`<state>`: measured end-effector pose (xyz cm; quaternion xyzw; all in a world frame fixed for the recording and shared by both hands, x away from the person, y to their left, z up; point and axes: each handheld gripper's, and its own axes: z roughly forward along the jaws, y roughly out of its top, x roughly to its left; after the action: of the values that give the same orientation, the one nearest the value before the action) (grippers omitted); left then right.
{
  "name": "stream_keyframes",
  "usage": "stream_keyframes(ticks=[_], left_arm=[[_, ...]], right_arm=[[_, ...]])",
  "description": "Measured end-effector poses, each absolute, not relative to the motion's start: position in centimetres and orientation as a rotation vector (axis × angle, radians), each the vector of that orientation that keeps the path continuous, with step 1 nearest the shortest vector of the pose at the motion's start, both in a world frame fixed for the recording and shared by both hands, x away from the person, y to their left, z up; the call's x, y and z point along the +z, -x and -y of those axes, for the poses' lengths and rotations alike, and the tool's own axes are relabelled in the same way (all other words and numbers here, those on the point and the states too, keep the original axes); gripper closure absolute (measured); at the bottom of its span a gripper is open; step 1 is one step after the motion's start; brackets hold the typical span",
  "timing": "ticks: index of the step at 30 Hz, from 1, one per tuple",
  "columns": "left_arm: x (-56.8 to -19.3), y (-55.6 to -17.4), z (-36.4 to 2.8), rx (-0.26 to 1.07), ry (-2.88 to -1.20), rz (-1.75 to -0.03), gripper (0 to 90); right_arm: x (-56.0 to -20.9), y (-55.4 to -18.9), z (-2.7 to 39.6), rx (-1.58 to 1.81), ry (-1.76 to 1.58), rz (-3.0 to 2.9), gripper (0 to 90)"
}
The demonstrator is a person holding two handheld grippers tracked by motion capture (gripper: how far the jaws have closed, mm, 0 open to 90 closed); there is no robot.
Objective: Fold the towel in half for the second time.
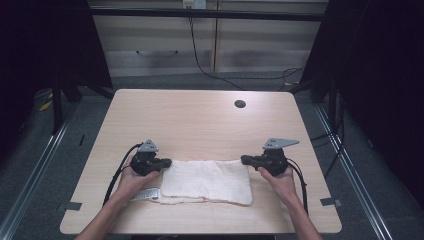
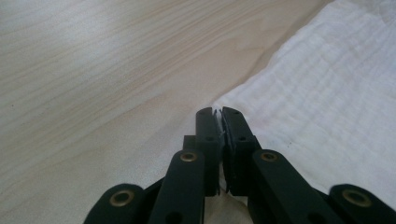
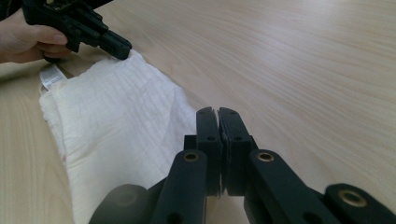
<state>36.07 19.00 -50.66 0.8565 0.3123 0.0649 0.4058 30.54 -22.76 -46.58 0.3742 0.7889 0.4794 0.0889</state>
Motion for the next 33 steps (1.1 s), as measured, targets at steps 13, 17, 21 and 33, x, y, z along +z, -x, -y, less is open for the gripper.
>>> stream_keyframes(ticks=[13, 17, 21, 33], left_arm=[[-50.7, -35.6, -18.8, 0.196, -2.148, -0.826, 86.2], [-50.6, -35.5, -18.6, 0.217, -2.160, -0.823, 86.2], [-50.6, -35.4, -18.6, 0.222, -2.160, -0.826, 86.3], [-50.5, -35.3, -18.4, 0.245, -2.173, -0.825, 86.3]], right_arm=[[-45.4, -28.2, 21.3, 1.450, -1.001, -2.401, 88.2], [-45.1, -27.5, 20.9, 1.457, -0.975, -2.419, 88.2], [-45.5, -26.4, 20.3, 1.424, -0.950, -2.456, 88.2], [-48.4, -23.7, 20.6, 1.334, -0.989, -2.597, 88.2]])
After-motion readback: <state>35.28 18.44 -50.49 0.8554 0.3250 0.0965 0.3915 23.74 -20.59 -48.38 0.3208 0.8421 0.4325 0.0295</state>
